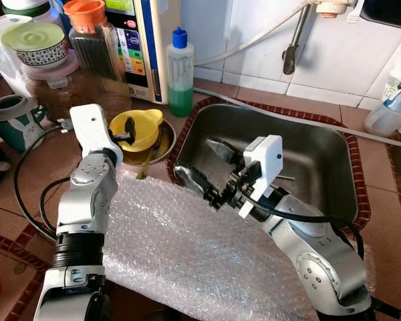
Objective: Kitchen organization
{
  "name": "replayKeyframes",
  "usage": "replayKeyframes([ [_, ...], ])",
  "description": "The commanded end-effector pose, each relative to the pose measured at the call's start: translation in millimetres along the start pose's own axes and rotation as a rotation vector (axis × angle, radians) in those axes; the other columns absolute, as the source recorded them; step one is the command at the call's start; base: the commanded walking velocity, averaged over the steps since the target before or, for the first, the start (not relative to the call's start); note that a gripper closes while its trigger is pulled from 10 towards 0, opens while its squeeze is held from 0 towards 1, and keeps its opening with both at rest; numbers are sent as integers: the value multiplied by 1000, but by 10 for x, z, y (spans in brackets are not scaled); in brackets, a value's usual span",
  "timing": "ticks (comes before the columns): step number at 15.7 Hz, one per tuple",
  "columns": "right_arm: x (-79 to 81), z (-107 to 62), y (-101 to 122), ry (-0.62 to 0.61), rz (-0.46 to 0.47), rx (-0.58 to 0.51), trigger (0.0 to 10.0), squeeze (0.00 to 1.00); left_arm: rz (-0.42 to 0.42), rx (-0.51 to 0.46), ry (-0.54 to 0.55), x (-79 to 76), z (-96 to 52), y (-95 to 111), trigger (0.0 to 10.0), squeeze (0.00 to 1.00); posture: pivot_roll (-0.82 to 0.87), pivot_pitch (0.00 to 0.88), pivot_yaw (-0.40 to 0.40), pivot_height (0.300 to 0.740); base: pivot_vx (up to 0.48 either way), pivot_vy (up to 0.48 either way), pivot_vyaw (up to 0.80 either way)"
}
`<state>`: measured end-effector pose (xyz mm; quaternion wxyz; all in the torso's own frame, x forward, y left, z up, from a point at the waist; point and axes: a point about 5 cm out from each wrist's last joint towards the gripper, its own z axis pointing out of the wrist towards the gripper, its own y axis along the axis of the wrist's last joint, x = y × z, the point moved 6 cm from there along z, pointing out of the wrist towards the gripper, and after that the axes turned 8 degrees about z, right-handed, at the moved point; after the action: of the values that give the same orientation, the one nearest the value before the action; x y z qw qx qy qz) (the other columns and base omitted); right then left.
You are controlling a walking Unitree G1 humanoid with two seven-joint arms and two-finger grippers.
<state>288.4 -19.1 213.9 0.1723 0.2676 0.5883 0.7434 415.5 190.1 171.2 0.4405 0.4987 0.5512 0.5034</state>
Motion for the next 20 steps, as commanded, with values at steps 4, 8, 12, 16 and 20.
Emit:
replayKeyframes([
  [4, 140, -28, -35, 56, -5, 46, 10000, 0, -20, 69, 20, 49, 12, -147, 10000, 0, -17, 108, 20, 740, 0, 0, 0],
  [8, 176, -33, -73, 71, -19, 68, 10000, 0, -56, 100, 23, 59, 8, -187, 10000, 0, -16, 108, 20, 740, 0, 0, 0],
  [12, 160, -29, -77, 64, -29, 73, 10000, 0, -79, 92, 20, 48, 5, -159, 5961, 0, -17, 108, 20, 740, 0, 0, 0],
  [16, 147, -31, -85, 59, -38, 79, 10000, 0, -100, 76, 29, 71, 0, -124, 0, 0, -16, 109, 19, 740, 0, 0, 0],
  [20, 134, -28, -93, 55, -43, 82, 10000, 0, -96, 64, 32, 75, -4, -100, 1765, 0, -16, 109, 17, 740, 0, 0, 0],
])
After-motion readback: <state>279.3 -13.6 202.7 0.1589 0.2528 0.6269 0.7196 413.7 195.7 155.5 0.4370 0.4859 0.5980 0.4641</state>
